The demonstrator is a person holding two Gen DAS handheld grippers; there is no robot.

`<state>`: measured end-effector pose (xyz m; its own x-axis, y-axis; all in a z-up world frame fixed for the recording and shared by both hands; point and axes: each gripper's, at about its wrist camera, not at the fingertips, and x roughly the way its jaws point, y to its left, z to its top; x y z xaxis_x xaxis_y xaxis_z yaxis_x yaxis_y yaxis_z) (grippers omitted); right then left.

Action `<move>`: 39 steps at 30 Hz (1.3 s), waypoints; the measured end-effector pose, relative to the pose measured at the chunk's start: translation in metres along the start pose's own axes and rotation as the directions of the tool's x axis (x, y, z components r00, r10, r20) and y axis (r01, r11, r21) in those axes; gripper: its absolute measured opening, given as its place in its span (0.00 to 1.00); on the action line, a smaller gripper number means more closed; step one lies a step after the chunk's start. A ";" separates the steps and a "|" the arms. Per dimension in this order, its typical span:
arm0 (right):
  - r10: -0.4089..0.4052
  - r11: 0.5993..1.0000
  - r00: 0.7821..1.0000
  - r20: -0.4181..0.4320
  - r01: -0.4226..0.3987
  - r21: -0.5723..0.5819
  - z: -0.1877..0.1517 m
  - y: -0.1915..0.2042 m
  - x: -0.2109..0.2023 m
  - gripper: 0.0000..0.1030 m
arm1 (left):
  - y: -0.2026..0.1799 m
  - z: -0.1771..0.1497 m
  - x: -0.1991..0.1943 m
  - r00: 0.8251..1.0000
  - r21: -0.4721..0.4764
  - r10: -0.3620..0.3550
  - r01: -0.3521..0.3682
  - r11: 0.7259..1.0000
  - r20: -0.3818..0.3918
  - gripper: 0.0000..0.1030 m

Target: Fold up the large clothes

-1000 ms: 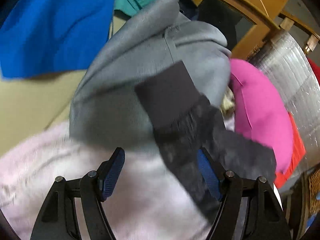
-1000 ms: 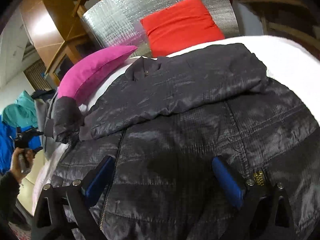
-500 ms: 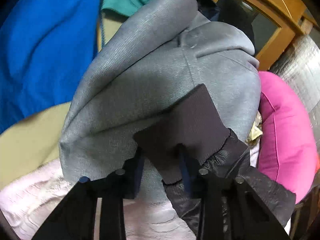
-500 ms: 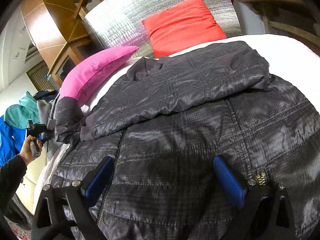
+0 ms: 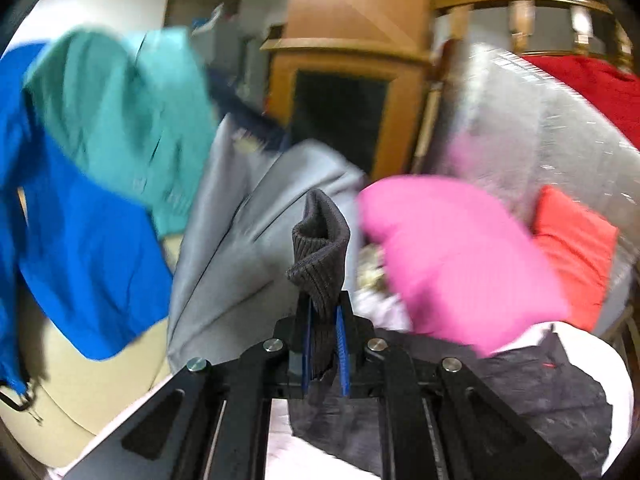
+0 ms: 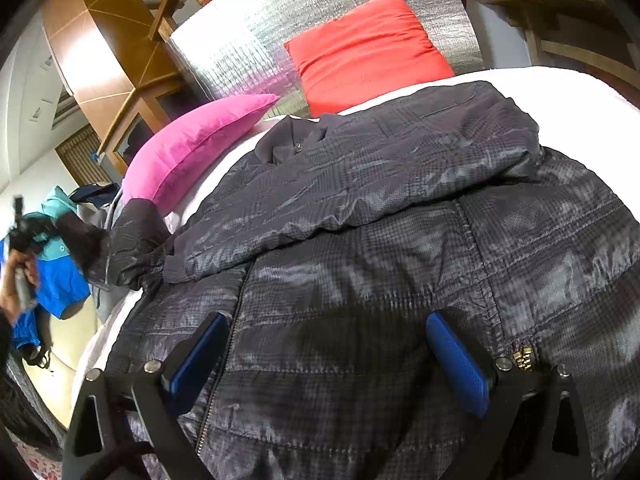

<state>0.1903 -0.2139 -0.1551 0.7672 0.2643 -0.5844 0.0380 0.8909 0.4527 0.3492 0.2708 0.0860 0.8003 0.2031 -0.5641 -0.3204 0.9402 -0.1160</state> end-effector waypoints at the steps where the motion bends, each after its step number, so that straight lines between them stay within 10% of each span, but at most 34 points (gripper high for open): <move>1: 0.001 1.000 1.000 0.001 -0.001 0.001 0.000 0.000 0.000 0.98 | -0.015 0.004 -0.015 1.000 0.024 -0.015 0.015 1.000 0.018 0.11; 12: 0.006 1.000 1.000 -0.002 -0.006 0.011 0.001 -0.001 -0.002 0.98 | -0.204 -0.001 -0.110 0.968 0.259 -0.248 0.229 0.938 0.043 0.11; 24: 0.071 0.990 0.997 0.010 -0.072 0.118 0.009 -0.013 -0.009 0.98 | -0.398 -0.127 -0.085 0.918 0.371 -0.338 0.394 0.841 -0.207 0.11; 33: 0.135 0.950 0.988 0.068 -0.149 0.274 0.013 -0.035 -0.018 0.96 | -0.438 -0.212 -0.035 0.870 0.342 -0.287 0.433 0.834 -0.401 0.16; 39: 0.137 0.942 0.986 0.091 -0.159 0.296 0.012 -0.037 -0.017 0.96 | -0.419 -0.213 -0.040 0.852 0.301 -0.317 0.458 0.836 -0.416 0.45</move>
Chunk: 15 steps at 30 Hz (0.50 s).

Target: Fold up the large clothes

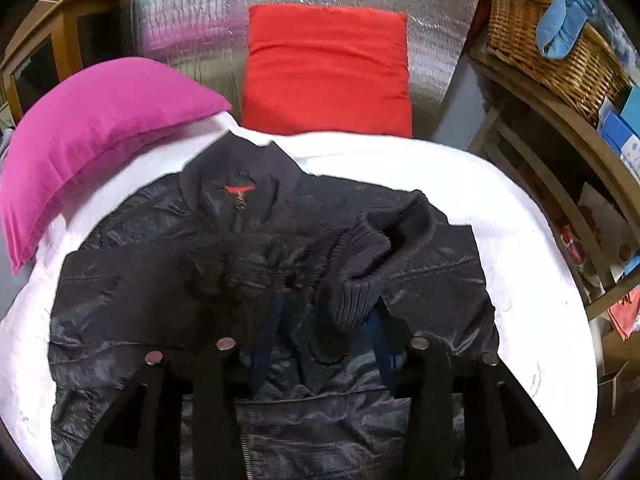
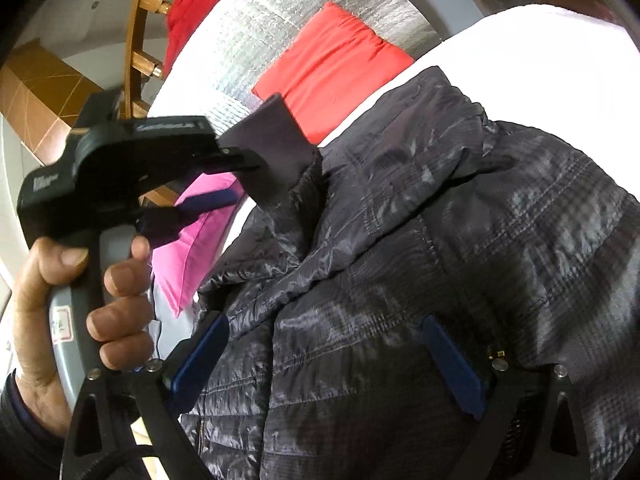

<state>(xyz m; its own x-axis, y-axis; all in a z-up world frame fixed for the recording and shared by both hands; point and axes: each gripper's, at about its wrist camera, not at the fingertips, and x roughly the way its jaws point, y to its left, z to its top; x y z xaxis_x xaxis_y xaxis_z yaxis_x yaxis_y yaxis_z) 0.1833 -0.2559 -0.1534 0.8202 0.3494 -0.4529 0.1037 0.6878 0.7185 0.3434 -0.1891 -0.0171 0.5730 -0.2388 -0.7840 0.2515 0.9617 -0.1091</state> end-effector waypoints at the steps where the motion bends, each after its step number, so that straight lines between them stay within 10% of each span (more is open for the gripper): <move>1: 0.000 1.000 1.000 0.001 0.000 0.000 0.000 0.000 0.000 0.96 | 0.004 0.001 -0.003 1.000 -0.001 -0.001 0.001 1.000 0.004 0.47; 10: -0.024 0.999 1.000 0.015 0.025 -0.024 0.003 -0.003 -0.001 0.97 | 0.081 -0.001 -0.032 0.995 -0.077 0.027 -0.020 0.997 0.091 0.61; 15: -0.049 0.997 0.999 0.022 0.051 -0.064 -0.002 0.000 0.000 0.97 | 0.046 0.023 -0.051 0.987 0.025 -0.114 0.112 0.993 0.115 0.61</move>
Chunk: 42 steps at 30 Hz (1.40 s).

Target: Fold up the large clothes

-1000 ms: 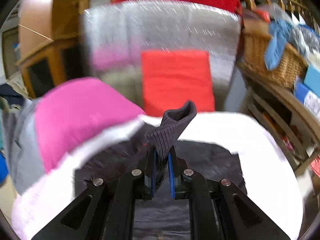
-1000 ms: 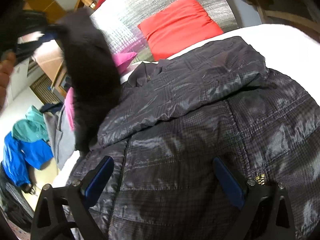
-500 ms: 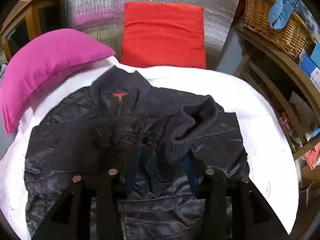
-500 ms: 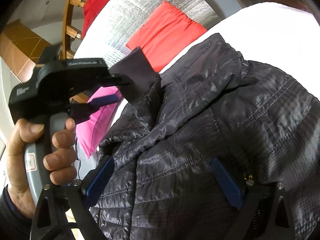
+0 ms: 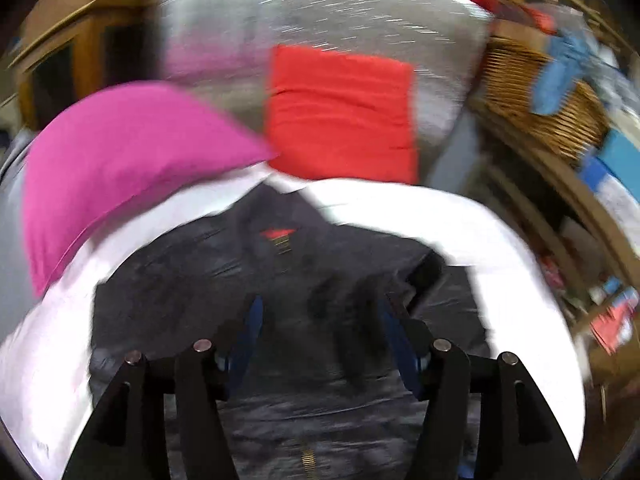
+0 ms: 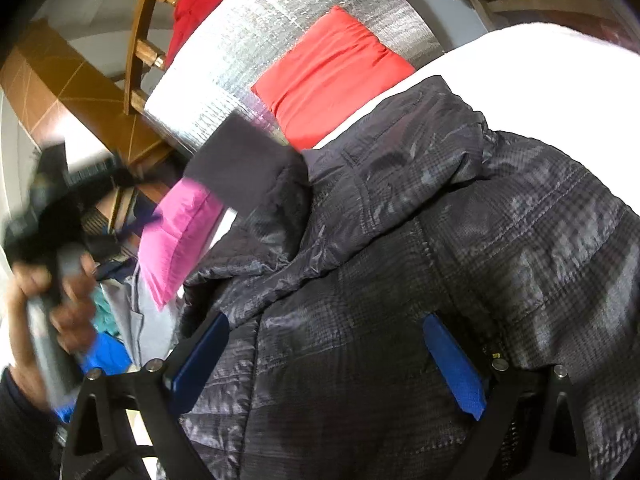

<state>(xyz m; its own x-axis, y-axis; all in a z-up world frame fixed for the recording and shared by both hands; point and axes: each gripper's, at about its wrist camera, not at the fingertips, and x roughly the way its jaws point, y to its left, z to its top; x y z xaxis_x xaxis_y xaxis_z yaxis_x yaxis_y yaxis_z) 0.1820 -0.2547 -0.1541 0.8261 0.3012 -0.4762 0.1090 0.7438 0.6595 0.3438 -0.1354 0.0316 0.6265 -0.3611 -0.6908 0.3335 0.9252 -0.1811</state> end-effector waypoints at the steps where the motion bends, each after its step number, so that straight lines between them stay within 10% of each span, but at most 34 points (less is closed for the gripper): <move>1: 0.005 1.000 1.000 0.002 -0.005 0.002 0.000 -0.001 -0.001 0.97 | -0.011 0.004 -0.005 0.999 0.023 -0.040 0.039 0.999 0.013 0.61; 8: 0.028 0.999 1.000 0.003 -0.028 0.016 0.002 -0.004 -0.005 0.97 | 0.020 -0.026 -0.032 0.994 0.017 0.057 -0.059 0.998 0.088 0.70; 19: 0.232 0.931 0.972 0.036 -0.233 0.282 0.042 -0.024 -0.019 0.96 | 0.222 -0.112 -0.018 0.973 -0.396 0.220 -0.230 0.889 -0.073 0.70; 23: 0.194 0.936 0.981 0.004 -0.186 0.299 0.089 -0.016 0.018 0.96 | 0.248 -0.128 -0.023 0.986 -0.466 0.150 -0.169 0.868 -0.079 0.70; 31: 0.072 0.943 0.994 -0.080 -0.042 0.330 0.110 -0.028 0.059 0.91 | 0.261 -0.144 -0.011 0.995 -0.665 -0.100 0.053 0.745 -0.032 0.70; 35: 0.035 0.932 0.990 -0.137 0.017 0.363 0.113 -0.037 0.075 0.64 | 0.267 -0.147 0.012 0.992 -0.717 -0.103 0.021 0.697 -0.071 0.69; 38: -0.037 0.952 0.979 -0.200 0.095 0.291 0.122 -0.030 0.081 0.13 | 0.270 -0.145 0.015 0.993 -0.691 -0.009 -0.078 0.719 -0.122 0.23; 42: -0.059 0.996 0.993 -0.097 0.065 0.055 0.142 0.027 0.047 0.12 | 0.281 -0.142 0.009 0.993 -0.685 0.024 -0.097 0.722 -0.116 0.12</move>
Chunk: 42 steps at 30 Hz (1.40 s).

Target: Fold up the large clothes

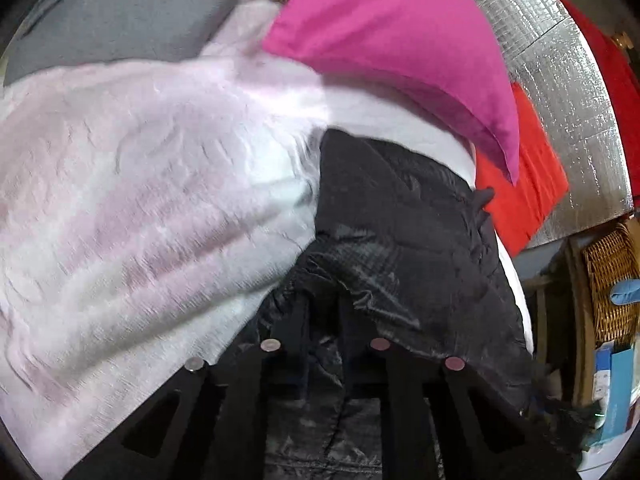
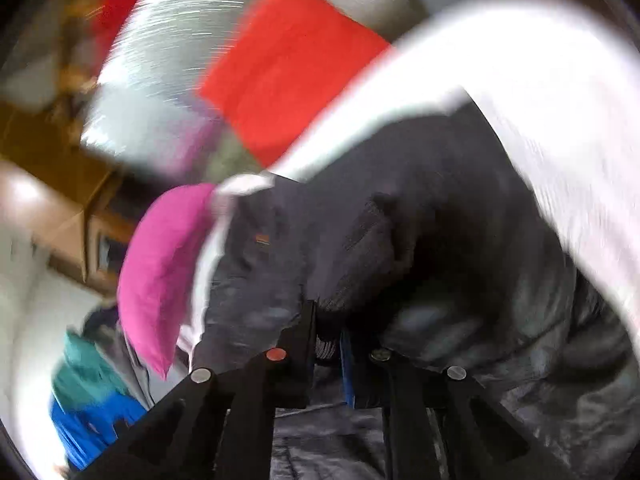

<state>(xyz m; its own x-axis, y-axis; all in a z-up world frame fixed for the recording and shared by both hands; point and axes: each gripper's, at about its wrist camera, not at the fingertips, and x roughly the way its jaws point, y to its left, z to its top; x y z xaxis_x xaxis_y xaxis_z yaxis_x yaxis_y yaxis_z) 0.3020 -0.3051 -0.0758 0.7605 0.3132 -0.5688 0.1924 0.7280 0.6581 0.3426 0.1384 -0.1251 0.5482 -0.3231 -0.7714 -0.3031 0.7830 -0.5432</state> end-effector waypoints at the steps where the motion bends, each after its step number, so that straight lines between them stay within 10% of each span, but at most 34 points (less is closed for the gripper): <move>1: -0.009 0.999 1.000 0.028 0.011 -0.043 -0.001 0.008 -0.009 0.12 | -0.001 0.000 -0.002 1.000 0.021 0.004 -0.004 1.000 0.009 0.12; 7: -0.187 0.982 0.972 -0.146 0.188 -0.006 -0.028 -0.052 0.035 0.20 | -0.003 -0.004 0.006 0.999 0.100 0.051 -0.049 0.994 -0.018 0.18; 10: -0.127 0.991 0.987 -0.095 0.131 0.037 -0.025 -0.059 0.018 0.35 | -0.007 -0.003 -0.016 0.994 0.141 0.088 -0.096 0.985 0.064 0.26; 12: -0.120 0.993 0.991 -0.059 0.120 0.000 -0.020 -0.048 0.001 0.70 | -0.008 -0.002 -0.034 0.984 0.155 0.097 -0.120 0.981 0.146 0.32; 17: -0.116 0.988 0.989 0.088 0.123 -0.089 -0.011 -0.011 -0.041 0.70 | -0.036 -0.008 -0.053 0.957 0.256 0.080 -0.154 0.954 0.278 0.43; 23: -0.091 0.951 0.996 0.007 0.089 -0.296 -0.021 0.025 0.001 0.70 | -0.075 -0.039 0.001 0.973 0.424 0.097 -0.180 0.888 0.210 0.45; 27: -0.250 0.919 0.958 -0.141 0.189 -0.346 -0.040 -0.002 0.055 0.72 | -0.067 -0.054 0.048 0.956 0.504 0.238 -0.292 0.813 0.170 0.45; 31: -0.309 0.871 0.947 -0.094 0.241 -0.429 -0.048 0.007 0.058 0.72 | -0.070 -0.072 0.054 0.928 0.585 0.251 -0.370 0.722 0.277 0.47; 42: -0.242 0.874 0.970 0.016 0.226 -0.429 -0.021 0.051 0.022 0.78 | -0.093 -0.071 0.006 0.931 0.541 0.156 -0.321 0.777 0.329 0.65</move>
<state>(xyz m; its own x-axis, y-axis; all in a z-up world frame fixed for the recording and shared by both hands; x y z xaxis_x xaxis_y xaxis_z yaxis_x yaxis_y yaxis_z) 0.3149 -0.2480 -0.0651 0.7011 0.1176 -0.7033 0.0735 0.9691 0.2353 0.3183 0.0256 -0.1023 0.7201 -0.0040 -0.6939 0.0105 0.9999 0.0052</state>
